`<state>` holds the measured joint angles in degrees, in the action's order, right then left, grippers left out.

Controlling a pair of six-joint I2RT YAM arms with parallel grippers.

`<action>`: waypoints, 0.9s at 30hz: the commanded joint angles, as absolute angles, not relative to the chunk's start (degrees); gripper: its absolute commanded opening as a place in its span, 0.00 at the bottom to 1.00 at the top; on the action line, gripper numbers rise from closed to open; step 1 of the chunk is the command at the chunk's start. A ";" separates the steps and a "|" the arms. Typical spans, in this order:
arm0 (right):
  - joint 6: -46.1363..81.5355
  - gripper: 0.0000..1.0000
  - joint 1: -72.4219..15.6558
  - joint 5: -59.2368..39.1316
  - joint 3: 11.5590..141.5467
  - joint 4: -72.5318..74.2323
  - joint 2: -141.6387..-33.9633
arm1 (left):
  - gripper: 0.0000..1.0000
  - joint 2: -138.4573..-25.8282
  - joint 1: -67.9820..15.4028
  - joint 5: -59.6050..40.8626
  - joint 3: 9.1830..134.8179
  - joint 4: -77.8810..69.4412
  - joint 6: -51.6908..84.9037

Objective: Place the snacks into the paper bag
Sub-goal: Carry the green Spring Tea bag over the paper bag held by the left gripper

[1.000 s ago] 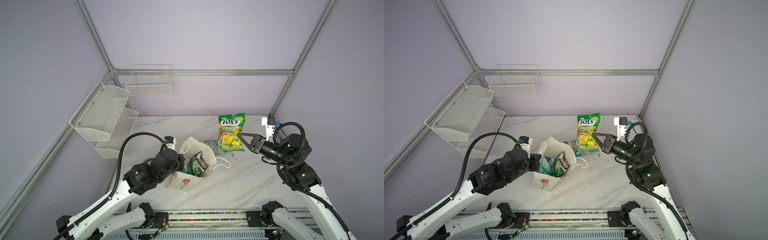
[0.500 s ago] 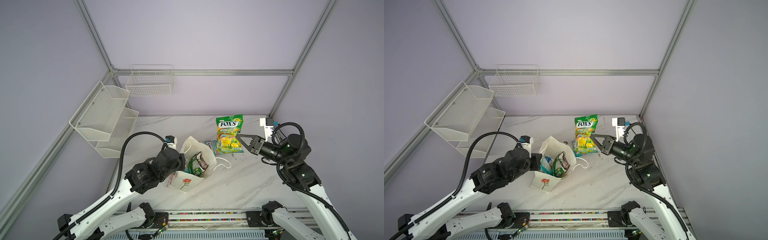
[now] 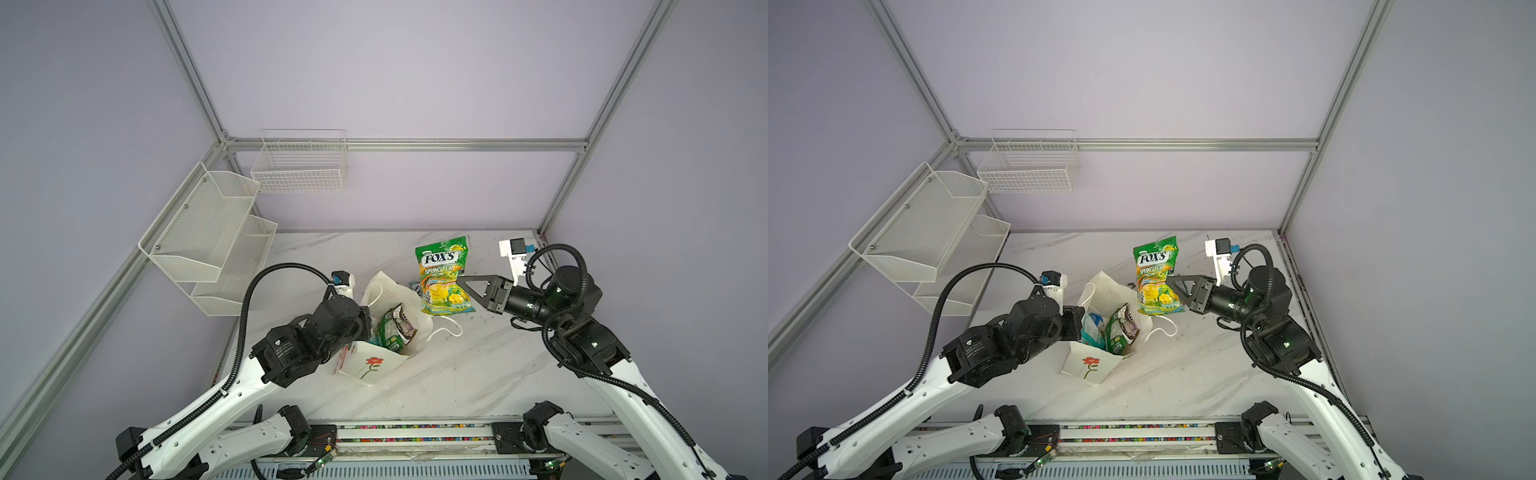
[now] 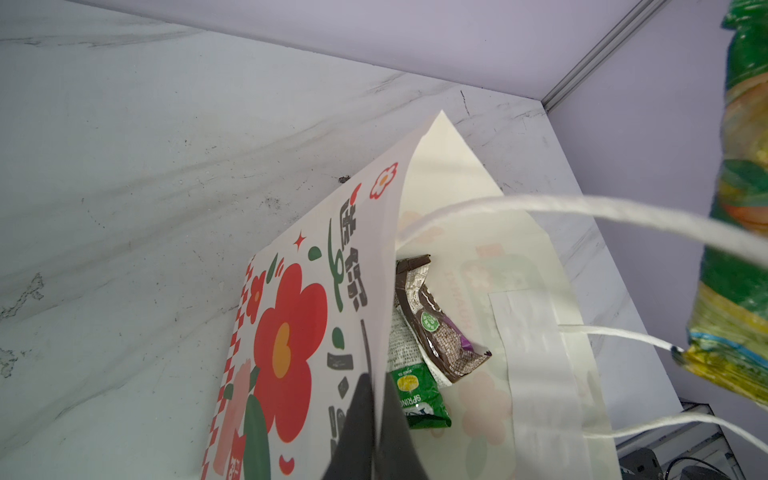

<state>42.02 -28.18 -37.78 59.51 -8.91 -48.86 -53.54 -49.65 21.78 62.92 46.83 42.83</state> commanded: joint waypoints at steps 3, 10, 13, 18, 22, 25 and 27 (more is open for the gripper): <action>40.76 0.00 -31.32 -34.87 60.82 -6.68 -49.19 | 0.00 -52.73 -49.75 24.17 70.36 42.17 42.63; 39.92 0.00 -37.37 -30.44 61.49 -6.79 -50.99 | 0.00 -52.47 -49.76 24.50 70.23 42.19 42.63; 39.80 0.00 -39.79 -28.61 61.52 -6.62 -51.73 | 0.00 -52.47 -49.75 24.61 70.23 42.20 42.63; 40.48 0.00 -43.16 -25.97 60.62 -5.59 -52.43 | 0.00 -52.21 -49.75 25.11 70.05 42.36 42.71; 41.26 0.00 -45.21 -24.53 59.55 -4.78 -52.66 | 0.00 -52.03 -49.76 25.57 69.96 42.45 42.71; 41.35 0.00 -46.61 -23.44 59.24 -4.73 -53.07 | 0.00 -52.03 -49.79 25.66 69.96 42.45 42.71; 41.37 0.00 -47.46 -22.64 59.15 -4.81 -53.32 | 0.00 -52.06 -49.75 25.75 70.05 42.45 42.76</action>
<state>40.86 -46.39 -24.64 59.46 -8.78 -53.30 -53.52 -49.65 23.18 62.92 46.92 42.83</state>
